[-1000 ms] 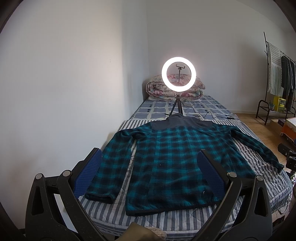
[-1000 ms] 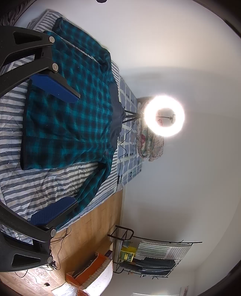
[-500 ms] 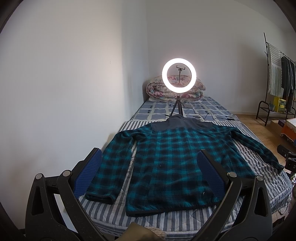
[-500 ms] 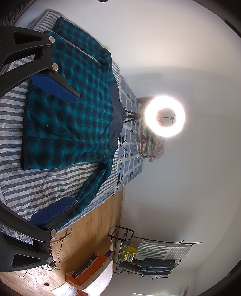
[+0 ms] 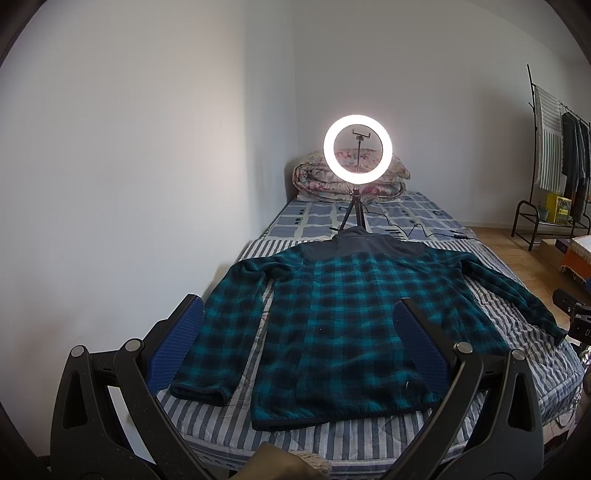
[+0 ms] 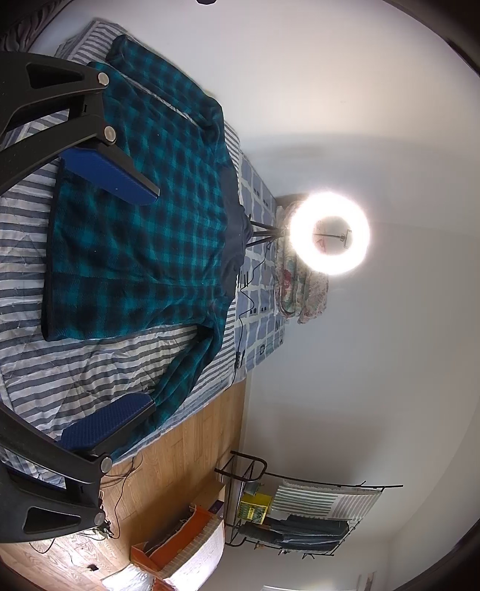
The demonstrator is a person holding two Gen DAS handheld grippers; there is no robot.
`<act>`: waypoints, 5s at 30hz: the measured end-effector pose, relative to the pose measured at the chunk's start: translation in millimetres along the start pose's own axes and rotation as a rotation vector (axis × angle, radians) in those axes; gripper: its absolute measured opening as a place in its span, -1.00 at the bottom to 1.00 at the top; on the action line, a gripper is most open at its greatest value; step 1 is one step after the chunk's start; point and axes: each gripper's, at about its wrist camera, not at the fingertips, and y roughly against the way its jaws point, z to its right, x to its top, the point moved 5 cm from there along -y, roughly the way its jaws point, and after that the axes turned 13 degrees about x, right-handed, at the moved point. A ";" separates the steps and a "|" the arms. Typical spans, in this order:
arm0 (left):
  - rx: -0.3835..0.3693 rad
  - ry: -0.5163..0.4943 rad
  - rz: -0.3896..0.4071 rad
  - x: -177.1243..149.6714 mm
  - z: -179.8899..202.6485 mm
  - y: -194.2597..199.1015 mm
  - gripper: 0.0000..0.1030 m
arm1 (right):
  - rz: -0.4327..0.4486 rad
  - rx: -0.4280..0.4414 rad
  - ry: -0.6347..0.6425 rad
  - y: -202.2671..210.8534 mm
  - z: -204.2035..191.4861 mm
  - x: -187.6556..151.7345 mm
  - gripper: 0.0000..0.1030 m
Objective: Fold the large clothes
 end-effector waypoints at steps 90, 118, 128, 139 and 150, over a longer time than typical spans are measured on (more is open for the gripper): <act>0.094 0.726 -0.794 -210.0 -164.0 -199.1 0.00 | -0.180 0.575 0.003 -88.7 -120.4 28.1 0.64; 0.139 0.571 -0.645 -150.0 -131.7 -239.9 -0.84 | -0.274 0.546 0.080 -89.3 -123.7 5.8 0.47; -0.071 0.224 -0.486 -81.7 -40.7 -193.1 -0.85 | -0.387 0.584 0.004 -137.6 -108.9 28.1 0.22; -0.128 0.192 -0.496 -95.9 -10.5 -180.9 -0.85 | -0.542 0.747 0.078 -268.5 -216.2 80.4 -0.11; -0.144 0.234 -0.531 -100.4 -19.8 -189.2 -0.85 | -0.632 0.807 0.233 -343.4 -341.8 79.0 -0.11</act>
